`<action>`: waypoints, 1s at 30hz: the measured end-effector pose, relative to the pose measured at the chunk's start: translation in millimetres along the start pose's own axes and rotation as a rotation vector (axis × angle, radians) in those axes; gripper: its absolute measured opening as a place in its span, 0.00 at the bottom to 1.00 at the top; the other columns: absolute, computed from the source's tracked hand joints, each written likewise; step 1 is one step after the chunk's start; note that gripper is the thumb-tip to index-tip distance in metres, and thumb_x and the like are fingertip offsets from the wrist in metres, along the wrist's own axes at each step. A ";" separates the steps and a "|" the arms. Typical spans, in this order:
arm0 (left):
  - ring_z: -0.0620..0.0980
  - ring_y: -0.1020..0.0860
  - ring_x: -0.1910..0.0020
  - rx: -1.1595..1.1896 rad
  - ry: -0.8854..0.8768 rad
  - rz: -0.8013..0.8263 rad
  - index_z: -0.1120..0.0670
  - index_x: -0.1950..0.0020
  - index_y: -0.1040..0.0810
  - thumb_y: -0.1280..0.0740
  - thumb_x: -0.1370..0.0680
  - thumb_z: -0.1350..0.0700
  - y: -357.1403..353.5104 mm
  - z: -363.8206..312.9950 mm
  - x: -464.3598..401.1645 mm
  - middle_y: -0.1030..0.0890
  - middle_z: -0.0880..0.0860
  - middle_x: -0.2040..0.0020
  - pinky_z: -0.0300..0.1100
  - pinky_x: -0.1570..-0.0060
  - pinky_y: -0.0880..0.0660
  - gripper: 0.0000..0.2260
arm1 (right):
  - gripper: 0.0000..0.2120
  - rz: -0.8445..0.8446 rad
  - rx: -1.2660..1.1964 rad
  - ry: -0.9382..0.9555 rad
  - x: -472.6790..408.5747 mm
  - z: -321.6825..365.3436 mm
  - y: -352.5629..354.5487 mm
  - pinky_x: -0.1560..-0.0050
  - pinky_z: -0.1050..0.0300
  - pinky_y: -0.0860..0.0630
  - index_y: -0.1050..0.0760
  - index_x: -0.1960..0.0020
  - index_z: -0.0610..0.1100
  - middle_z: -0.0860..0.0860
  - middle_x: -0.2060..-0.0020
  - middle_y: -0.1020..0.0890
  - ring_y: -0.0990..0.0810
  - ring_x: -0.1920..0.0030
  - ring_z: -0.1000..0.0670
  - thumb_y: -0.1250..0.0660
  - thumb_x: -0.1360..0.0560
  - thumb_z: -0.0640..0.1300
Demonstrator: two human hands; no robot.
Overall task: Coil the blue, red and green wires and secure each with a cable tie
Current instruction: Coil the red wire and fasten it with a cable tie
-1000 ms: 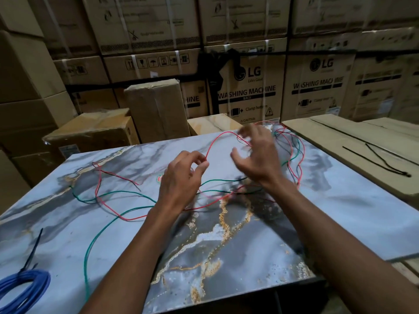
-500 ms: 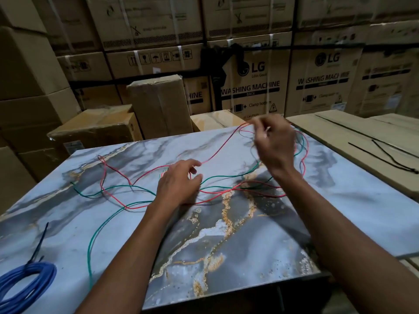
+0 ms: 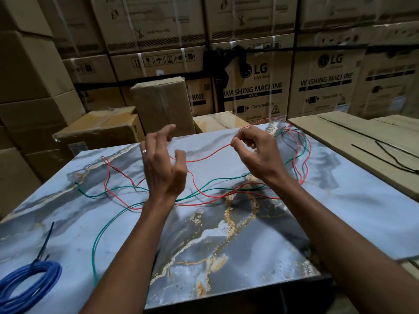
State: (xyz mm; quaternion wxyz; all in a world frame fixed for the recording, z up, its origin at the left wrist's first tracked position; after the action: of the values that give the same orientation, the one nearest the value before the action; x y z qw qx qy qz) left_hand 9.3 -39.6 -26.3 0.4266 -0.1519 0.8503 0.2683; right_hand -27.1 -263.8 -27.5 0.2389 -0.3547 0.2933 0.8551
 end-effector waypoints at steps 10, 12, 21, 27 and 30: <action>0.44 0.30 0.65 0.196 -0.064 0.517 0.50 0.63 0.30 0.41 0.20 0.52 -31.6 -12.6 20.4 0.29 0.45 0.69 0.48 0.56 0.36 0.12 | 0.10 -0.153 -0.068 -0.152 -5.0 -12.4 7.7 0.51 0.39 0.23 0.17 0.53 0.45 0.46 0.60 0.18 0.22 0.54 0.44 0.32 0.21 0.51; 0.45 0.35 0.70 0.532 0.114 0.627 0.52 0.66 0.33 0.41 0.21 0.55 -33.7 -18.3 19.7 0.33 0.45 0.71 0.42 0.68 0.37 0.13 | 0.10 -0.214 0.285 -0.034 1.9 -5.7 3.4 0.43 0.43 0.31 0.16 0.48 0.49 0.50 0.52 0.19 0.26 0.45 0.45 0.34 0.20 0.52; 0.43 0.48 0.79 1.348 0.723 0.720 0.53 0.65 0.34 0.44 0.19 0.55 -26.9 -19.0 16.5 0.42 0.46 0.75 0.40 0.75 0.51 0.14 | 0.08 0.162 0.309 0.428 15.1 34.3 -26.8 0.45 0.45 0.27 0.24 0.47 0.42 0.48 0.55 0.20 0.22 0.51 0.43 0.39 0.19 0.44; 0.43 0.50 0.77 1.403 0.827 0.827 0.54 0.61 0.30 0.43 0.18 0.53 -28.5 -19.9 16.5 0.44 0.47 0.73 0.38 0.75 0.51 0.13 | 0.09 0.008 0.208 0.136 3.9 4.3 -13.2 0.62 0.46 0.25 0.21 0.50 0.48 0.48 0.61 0.19 0.23 0.62 0.46 0.39 0.19 0.47; 0.42 0.47 0.78 1.458 0.874 0.848 0.54 0.61 0.31 0.44 0.17 0.54 -26.2 -19.7 15.6 0.41 0.46 0.73 0.37 0.75 0.49 0.13 | 0.11 0.070 0.235 0.114 3.4 -5.3 -12.5 0.61 0.48 0.24 0.18 0.47 0.47 0.47 0.60 0.16 0.20 0.61 0.47 0.38 0.19 0.48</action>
State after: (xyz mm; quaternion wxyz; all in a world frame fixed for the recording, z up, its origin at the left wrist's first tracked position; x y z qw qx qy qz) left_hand 0.2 -72.8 -37.8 -0.0726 0.3863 0.8769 -0.2767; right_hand -19.1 -257.7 -37.3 0.2317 -0.3620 0.4166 0.8011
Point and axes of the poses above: each hand's wrist, its own x-axis away from the middle knuckle, its own y-axis out of the back of the hand, z = x × y, the point moved 3 cm from there along -x, towards the middle knuckle
